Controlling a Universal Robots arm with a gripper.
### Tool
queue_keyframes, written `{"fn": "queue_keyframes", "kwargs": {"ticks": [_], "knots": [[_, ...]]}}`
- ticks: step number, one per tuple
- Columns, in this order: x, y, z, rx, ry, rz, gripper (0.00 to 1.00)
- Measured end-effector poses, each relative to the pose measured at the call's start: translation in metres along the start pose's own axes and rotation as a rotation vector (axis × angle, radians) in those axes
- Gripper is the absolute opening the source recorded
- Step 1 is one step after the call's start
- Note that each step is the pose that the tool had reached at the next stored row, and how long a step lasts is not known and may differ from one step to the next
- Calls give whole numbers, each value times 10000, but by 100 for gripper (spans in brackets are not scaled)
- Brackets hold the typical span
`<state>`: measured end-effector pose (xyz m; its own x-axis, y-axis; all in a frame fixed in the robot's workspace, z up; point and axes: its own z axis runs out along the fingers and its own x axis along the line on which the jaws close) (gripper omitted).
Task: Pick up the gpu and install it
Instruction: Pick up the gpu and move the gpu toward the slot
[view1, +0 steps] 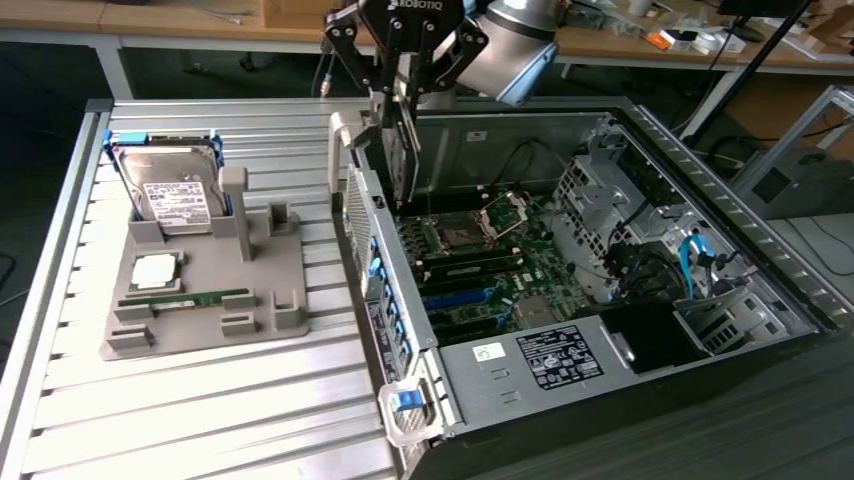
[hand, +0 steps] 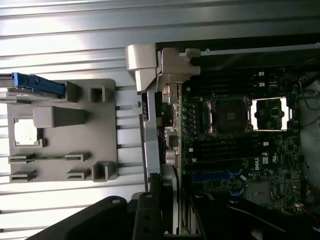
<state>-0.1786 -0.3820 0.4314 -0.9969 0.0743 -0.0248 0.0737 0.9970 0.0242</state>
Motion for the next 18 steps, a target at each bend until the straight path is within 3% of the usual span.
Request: {"fn": "queue_keyframes", "kwargs": {"ticks": [8, 18], "knots": [[-130, -105, 12, 55, -2, -2, 27], [-363, -149, 48, 84, -2, -2, 27]]}}
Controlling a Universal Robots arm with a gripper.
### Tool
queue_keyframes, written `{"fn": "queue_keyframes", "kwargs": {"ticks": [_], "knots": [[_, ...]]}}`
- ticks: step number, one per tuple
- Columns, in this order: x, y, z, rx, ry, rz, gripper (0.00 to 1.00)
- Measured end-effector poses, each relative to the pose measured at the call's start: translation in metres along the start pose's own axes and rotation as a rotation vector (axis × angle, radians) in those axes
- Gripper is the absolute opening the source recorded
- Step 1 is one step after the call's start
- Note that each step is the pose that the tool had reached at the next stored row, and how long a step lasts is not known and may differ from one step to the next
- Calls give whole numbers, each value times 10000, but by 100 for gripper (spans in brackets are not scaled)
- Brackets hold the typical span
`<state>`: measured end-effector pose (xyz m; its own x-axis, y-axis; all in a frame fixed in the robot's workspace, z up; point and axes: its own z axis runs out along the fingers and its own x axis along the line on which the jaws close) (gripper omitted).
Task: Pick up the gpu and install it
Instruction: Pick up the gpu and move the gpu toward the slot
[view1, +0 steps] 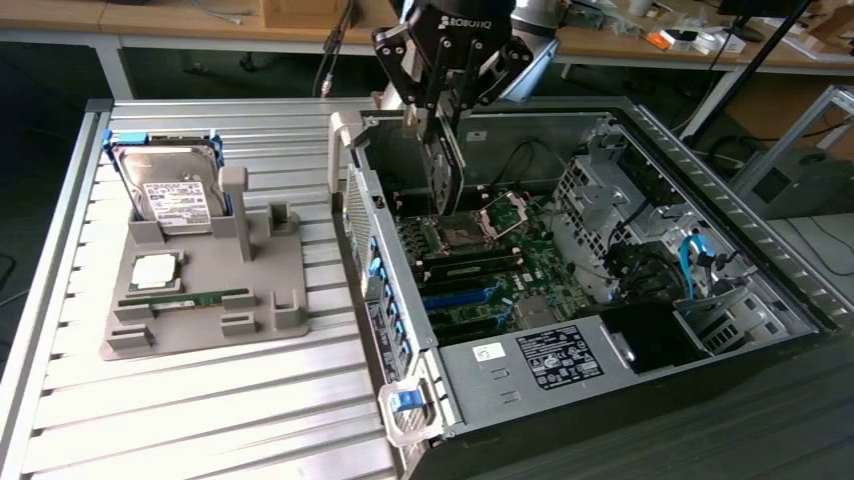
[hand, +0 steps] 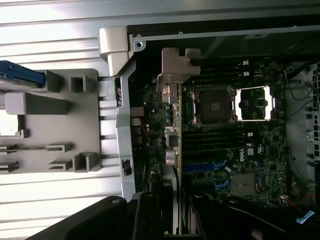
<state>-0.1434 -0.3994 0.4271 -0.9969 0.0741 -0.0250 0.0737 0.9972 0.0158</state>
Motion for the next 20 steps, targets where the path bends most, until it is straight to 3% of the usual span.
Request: {"fn": "queue_keyframes", "kwargs": {"ticks": [20], "knots": [[-525, -37, 146, 56, 12, -2, 27]]}}
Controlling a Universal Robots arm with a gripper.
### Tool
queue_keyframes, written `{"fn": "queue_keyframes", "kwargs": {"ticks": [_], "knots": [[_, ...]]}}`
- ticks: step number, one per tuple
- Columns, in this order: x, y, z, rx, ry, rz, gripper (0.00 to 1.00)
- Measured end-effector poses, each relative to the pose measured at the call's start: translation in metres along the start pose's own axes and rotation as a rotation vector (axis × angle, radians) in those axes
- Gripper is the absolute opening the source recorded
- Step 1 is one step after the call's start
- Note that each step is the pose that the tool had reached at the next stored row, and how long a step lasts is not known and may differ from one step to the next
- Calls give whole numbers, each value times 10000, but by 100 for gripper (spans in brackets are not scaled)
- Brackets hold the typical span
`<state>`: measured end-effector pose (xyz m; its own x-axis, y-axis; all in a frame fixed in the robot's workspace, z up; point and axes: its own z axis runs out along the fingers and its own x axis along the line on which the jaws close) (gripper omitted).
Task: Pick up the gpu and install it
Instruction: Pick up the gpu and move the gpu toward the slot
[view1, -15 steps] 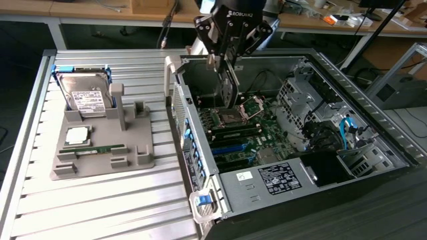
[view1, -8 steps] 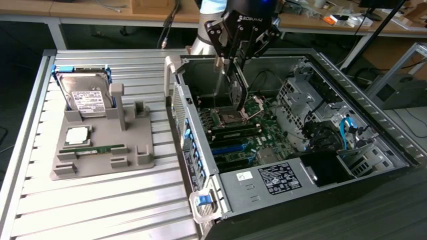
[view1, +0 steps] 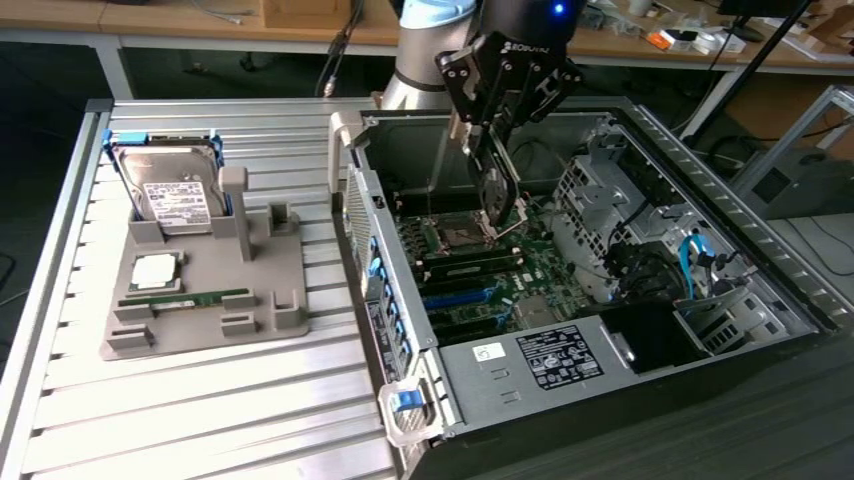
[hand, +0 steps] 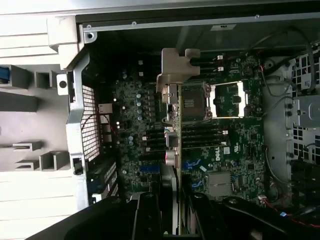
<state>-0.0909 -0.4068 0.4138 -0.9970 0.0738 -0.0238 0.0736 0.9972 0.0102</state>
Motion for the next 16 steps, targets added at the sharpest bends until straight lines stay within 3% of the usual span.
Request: {"fn": "queue_keyframes", "kwargs": {"ticks": [9, 16], "knots": [[-182, -19, 51, 13, 0, 1, 27], [-401, -22, 103, 18, 6, -1, 27]]}}
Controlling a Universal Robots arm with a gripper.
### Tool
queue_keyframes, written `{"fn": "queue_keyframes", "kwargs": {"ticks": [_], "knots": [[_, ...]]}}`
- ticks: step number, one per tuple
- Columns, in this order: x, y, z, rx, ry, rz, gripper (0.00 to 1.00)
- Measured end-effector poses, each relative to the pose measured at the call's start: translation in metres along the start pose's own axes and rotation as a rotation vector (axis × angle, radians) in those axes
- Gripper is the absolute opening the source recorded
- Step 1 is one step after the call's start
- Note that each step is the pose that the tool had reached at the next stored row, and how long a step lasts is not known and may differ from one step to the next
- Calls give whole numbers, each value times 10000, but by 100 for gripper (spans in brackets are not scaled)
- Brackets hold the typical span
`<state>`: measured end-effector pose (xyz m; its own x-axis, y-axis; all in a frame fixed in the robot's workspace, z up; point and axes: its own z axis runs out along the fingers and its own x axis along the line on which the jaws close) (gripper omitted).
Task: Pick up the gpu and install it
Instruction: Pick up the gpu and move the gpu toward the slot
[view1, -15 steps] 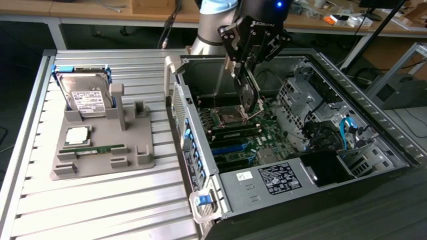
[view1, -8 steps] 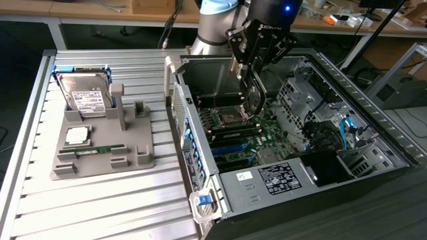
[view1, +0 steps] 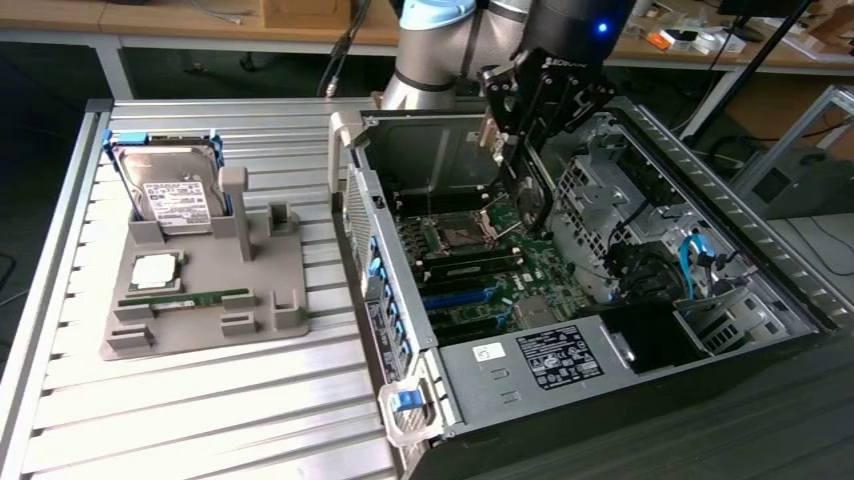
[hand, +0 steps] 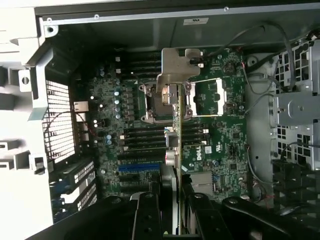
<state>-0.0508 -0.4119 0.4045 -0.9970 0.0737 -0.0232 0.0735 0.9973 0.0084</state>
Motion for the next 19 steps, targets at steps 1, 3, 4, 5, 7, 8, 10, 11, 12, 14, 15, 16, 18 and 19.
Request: {"fn": "queue_keyframes", "kwargs": {"ticks": [1, 3, 4, 5, 7, 8, 10, 11, 12, 14, 15, 16, 18, 19], "knots": [[-27, 0, 7, 1, 1, 2, 27], [-83, 0, 21, 3, 2, 1, 27], [-108, -1, 28, 5, 4, 0, 27], [-132, -3, 38, 3, 4, 0, 27], [-173, -9, 56, 4, 4, 2, 27], [-194, -13, 67, 5, 5, 1, 27], [-235, -16, 94, 4, 5, 1, 27], [-254, -16, 108, 4, 6, 0, 27], [-274, -15, 126, 4, 6, 1, 27], [-309, -14, 161, 4, 8, 2, 27], [-324, -14, 179, 4, 8, 1, 27], [-337, -14, 197, 3, 9, 1, 27], [-360, -14, 234, 5, 9, 1, 27], [-369, -14, 253, 5, 9, 1, 27]]}}
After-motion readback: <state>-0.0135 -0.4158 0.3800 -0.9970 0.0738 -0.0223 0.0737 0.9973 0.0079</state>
